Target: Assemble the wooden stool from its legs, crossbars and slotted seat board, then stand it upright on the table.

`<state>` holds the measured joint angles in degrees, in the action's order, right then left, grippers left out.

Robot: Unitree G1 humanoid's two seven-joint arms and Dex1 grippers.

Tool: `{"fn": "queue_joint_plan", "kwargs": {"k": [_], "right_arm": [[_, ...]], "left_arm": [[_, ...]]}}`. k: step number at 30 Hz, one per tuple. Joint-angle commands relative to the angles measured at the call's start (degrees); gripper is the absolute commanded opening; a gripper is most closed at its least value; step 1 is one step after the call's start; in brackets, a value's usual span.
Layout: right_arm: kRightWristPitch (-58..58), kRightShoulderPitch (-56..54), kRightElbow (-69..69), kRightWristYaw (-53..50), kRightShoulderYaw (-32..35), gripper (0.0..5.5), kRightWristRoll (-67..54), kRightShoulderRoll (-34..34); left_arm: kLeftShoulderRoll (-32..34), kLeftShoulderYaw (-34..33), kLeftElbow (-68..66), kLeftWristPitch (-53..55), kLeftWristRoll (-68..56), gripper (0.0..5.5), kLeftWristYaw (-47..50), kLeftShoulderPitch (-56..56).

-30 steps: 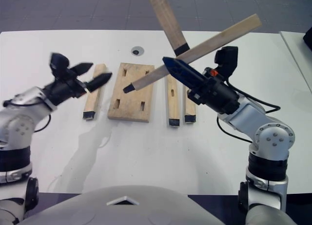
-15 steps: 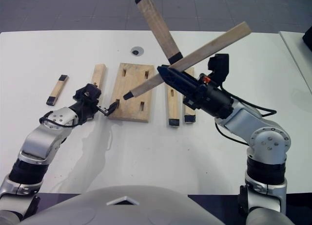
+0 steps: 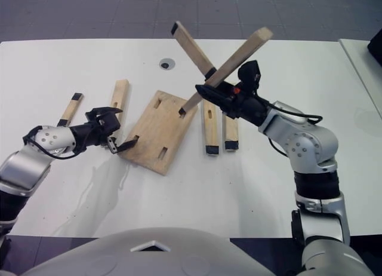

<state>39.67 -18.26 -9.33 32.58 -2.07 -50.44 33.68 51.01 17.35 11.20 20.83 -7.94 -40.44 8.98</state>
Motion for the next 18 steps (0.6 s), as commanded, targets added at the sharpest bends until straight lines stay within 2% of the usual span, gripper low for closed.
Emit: {"fn": "queue_joint_plan", "kwargs": {"k": [1,8,18], "right_arm": [[-3.81,-4.20,6.71,6.16,-3.75,2.04,9.03,0.65],[-4.83,-9.87,12.83,11.05,-3.18,2.04,14.30,-1.67],[-3.85,-10.58,14.47,15.49,-5.51,2.04,18.32,-4.89]], "left_arm": [[-1.73,4.44,-12.77,-2.18,6.68,5.40,-3.09,1.80],[-3.30,4.47,-17.45,-8.14,8.45,5.40,-7.34,5.60],[-4.65,4.13,-18.52,-10.31,10.34,5.40,-8.47,6.15]]}}
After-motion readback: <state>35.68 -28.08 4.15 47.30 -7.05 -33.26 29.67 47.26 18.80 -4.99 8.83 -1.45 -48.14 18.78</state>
